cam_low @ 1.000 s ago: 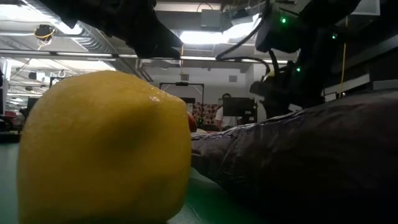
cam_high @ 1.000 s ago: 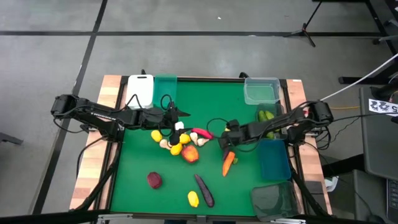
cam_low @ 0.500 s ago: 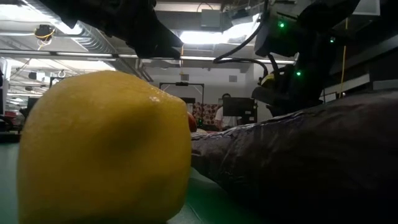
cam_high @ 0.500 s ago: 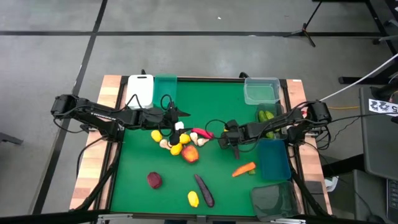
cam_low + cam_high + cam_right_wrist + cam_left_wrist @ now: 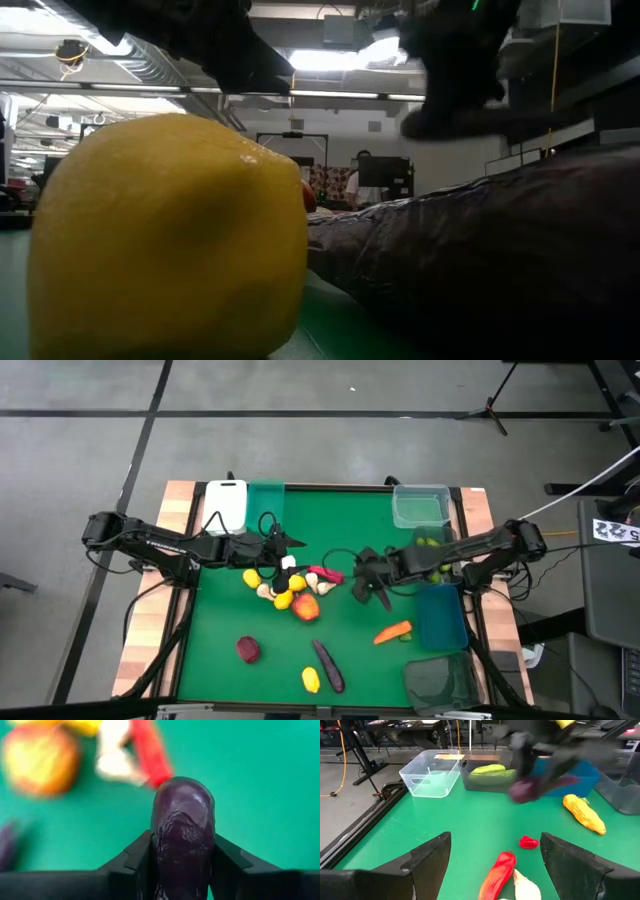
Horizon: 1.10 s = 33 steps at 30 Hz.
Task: Sort produce into baskets
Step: Put the purple eggplant into the black transparent bin
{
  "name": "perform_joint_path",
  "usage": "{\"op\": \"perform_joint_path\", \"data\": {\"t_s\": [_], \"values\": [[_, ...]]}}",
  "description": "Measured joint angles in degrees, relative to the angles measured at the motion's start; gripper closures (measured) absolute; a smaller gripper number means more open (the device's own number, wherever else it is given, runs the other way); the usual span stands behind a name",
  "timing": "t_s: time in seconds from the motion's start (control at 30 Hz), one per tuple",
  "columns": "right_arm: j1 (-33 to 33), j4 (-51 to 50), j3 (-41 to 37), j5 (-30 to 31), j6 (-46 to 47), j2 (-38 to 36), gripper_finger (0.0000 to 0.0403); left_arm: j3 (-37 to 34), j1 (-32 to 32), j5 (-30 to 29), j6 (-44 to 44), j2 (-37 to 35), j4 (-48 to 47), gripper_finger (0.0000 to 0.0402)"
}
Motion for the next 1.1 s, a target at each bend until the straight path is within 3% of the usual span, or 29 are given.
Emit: {"op": "perform_joint_path", "data": {"t_s": [0.2, 0.5, 0.73, 0.87, 1.1], "values": [[12.5, -7.2, 6.9, -4.8, 6.9, -1.9, 0.0261, 0.0, 0.0, 0.0, 0.0, 0.0, 0.0, 0.0101], [34.6, -11.9, 8.0, 6.6, 34.5, -1.8, 0.0253, 0.0, 0.0, 0.0, 0.2, 0.0, 0.0, 0.0101], [46.0, -14.9, 2.7, 5.2, 55.4, -1.8, 0.0252, 0.0, 0.0, 0.0, 0.2, 0.0, 0.0, 0.0101], [49.6, -14.4, -0.2, 2.0, 56.8, -1.8, 0.0252, 0.0, 0.0, 0.0, 0.3, 0.0, 0.0, 0.0101], [51.3, -8.1, -2.4, 0.4, 43.9, -1.8, 0.0251, 0.0, 0.1, 0.0, 0.5, 0.0, 0.1, 0.0101]]}}
